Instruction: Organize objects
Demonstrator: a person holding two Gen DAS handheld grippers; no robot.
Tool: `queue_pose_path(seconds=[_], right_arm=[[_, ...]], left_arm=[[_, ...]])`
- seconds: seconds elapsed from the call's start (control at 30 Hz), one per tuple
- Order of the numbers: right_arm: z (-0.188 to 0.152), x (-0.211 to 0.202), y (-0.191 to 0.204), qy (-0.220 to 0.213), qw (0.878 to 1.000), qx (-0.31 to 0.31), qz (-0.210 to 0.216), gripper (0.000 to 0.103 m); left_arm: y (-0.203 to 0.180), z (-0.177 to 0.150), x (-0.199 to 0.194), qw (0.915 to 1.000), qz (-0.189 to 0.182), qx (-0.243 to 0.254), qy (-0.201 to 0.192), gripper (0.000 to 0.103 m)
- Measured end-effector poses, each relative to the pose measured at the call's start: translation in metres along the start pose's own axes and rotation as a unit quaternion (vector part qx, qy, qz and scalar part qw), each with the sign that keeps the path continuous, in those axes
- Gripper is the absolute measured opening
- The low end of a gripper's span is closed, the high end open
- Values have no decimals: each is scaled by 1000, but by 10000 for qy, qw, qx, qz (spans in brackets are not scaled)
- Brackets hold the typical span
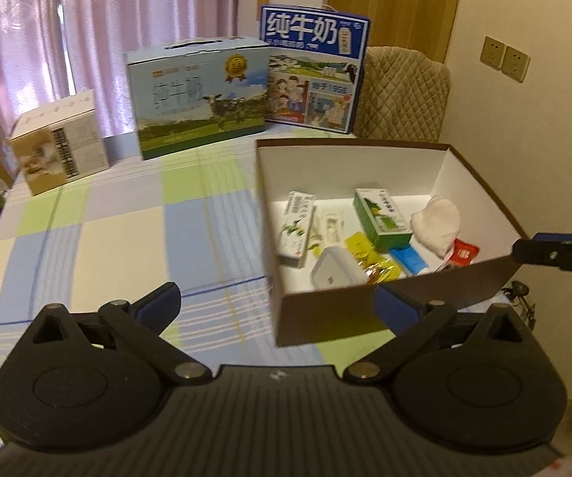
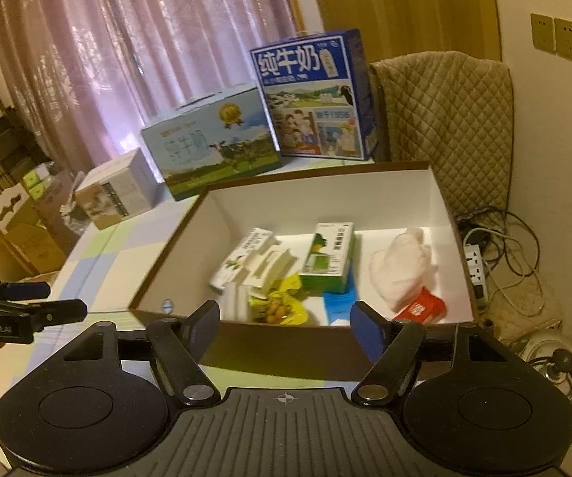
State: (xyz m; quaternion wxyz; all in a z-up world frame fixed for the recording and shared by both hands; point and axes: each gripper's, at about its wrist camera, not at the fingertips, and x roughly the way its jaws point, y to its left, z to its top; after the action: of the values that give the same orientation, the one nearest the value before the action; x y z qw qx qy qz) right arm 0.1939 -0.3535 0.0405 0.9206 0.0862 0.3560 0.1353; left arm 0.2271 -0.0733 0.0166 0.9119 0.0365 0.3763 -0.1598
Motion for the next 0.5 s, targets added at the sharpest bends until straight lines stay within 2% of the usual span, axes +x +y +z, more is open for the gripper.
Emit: queue_pose_path(seconds=[0.23,0.5], right_arm=[[-15,-15,26,-53,9999,-32,84,70],[-40,-16,61,84,9995,-154,264,70]], left_arm=[[18,-25,-33,9997,245,9,-38,102],[33,-63,-65,9980,622,-87,-2,102]])
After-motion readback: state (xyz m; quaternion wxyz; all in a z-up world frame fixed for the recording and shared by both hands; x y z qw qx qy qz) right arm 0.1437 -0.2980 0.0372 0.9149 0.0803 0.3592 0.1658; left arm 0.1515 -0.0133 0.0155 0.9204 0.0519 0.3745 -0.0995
